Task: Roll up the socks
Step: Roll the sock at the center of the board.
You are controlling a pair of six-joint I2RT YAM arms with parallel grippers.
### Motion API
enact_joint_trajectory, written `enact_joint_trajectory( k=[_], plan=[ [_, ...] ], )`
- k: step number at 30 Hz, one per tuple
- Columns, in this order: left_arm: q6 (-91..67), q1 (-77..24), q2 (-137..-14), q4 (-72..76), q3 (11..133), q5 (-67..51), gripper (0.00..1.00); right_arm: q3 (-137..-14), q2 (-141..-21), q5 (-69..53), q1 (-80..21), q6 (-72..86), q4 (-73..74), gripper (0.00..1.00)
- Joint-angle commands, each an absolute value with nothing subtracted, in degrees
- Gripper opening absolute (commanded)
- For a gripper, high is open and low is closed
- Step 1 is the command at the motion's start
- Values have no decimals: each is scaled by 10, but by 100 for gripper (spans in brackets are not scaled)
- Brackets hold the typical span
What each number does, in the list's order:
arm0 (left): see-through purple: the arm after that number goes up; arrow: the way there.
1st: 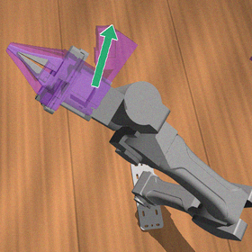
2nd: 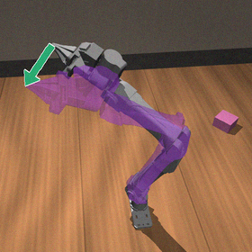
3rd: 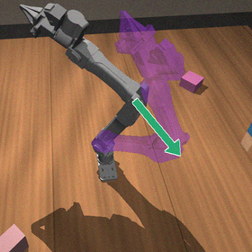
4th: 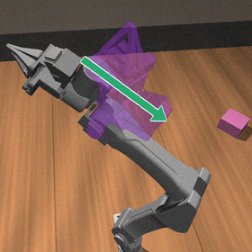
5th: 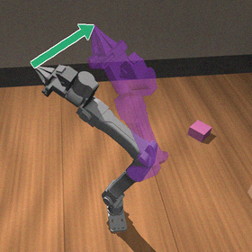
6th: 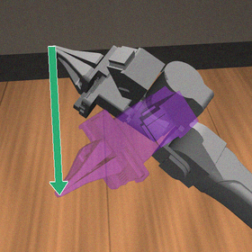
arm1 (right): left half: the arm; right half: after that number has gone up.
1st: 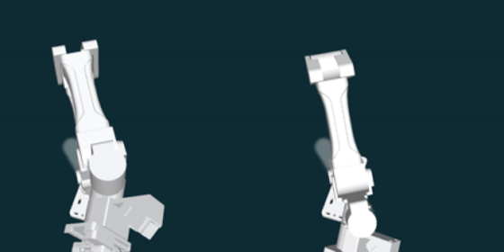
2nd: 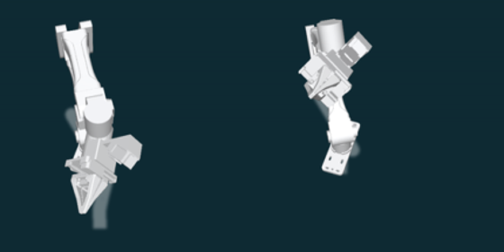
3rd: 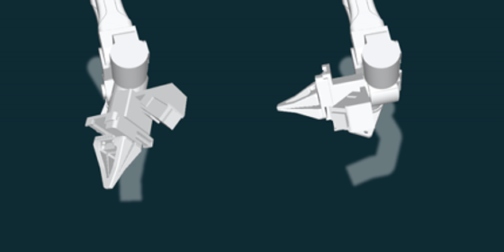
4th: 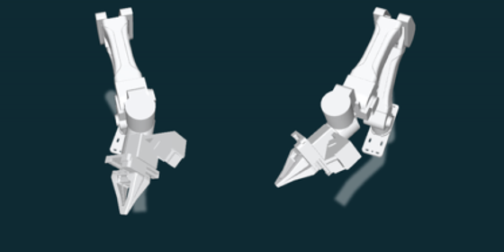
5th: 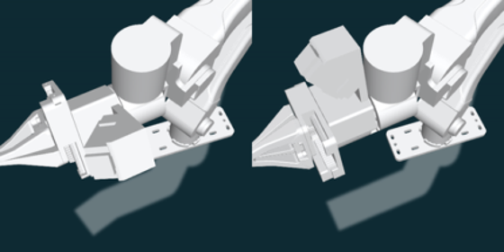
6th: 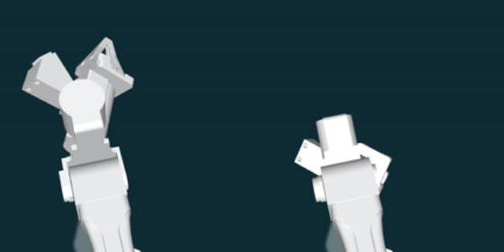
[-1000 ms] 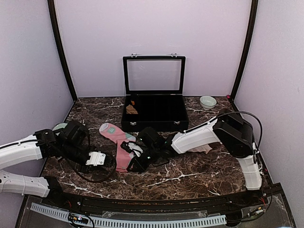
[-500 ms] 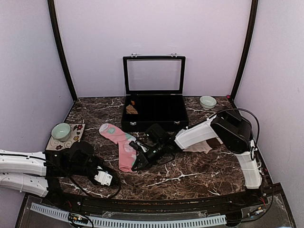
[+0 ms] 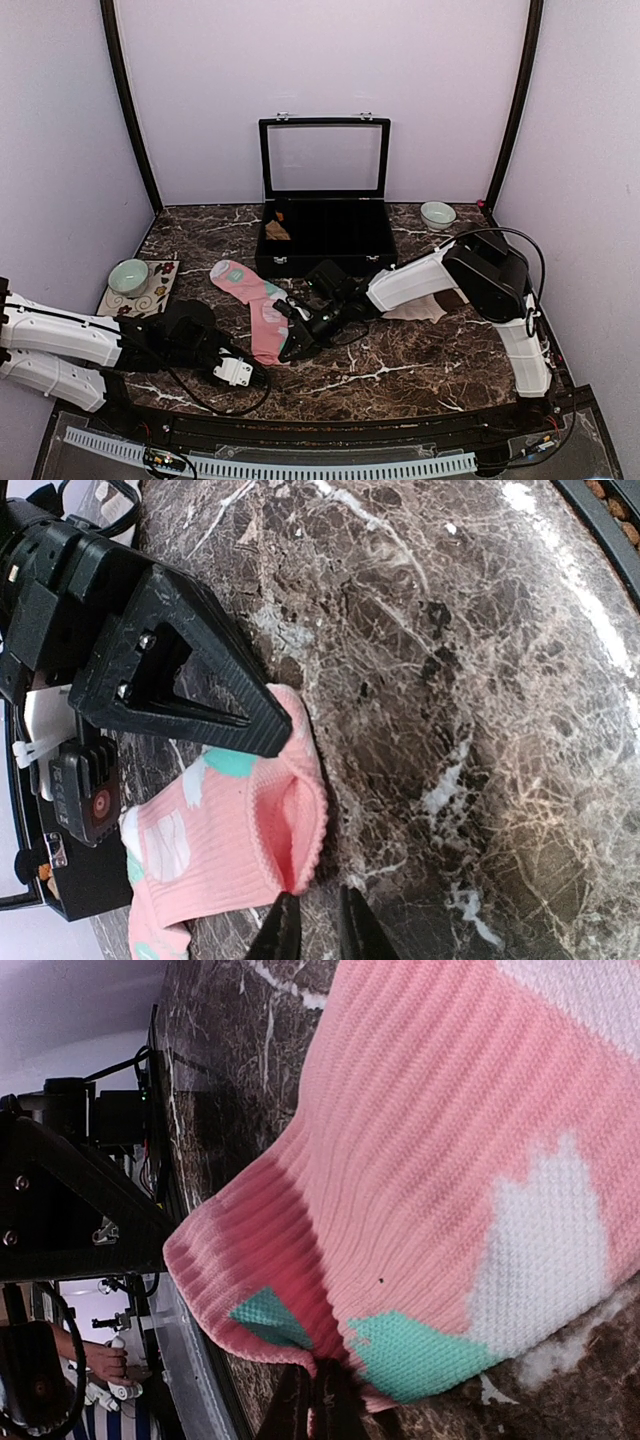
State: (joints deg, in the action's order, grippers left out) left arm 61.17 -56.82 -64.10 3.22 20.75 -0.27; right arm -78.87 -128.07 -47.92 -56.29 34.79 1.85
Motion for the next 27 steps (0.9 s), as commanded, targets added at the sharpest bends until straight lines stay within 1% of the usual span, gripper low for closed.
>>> enact_joint_trajectory(
  k=[1, 4, 8, 11, 14, 16, 20, 23, 27],
  plan=[
    [584, -570, -662, 46, 226, 11, 16, -804, -1300, -461, -563, 341, 50, 0],
    [577, -570, -677, 55, 236, 22, 15, -811, -1300, -456, -563, 334, 60, 0],
    [582, -570, -697, 62, 239, 47, 19, -809, -1299, -454, -563, 328, 65, 0],
    [577, -570, -703, 56, 248, 66, 20, -803, -1296, -453, -563, 327, 64, 0],
    [563, -570, -684, 8, 265, 57, 20, -799, -1294, -451, -563, 324, 65, 0],
    [555, -570, -650, -34, 269, 36, 21, -798, -1293, -450, -563, 323, 64, 0],
    [560, -570, -602, -45, 249, -3, 26, -804, -1295, -450, -563, 323, 65, 0],
    [555, -570, -627, -33, 250, 11, 27, -809, -1296, -448, -563, 325, 63, 0],
    [546, -570, -677, -36, 280, 14, 26, -809, -1294, -448, -563, 327, 61, 0]
  ],
)
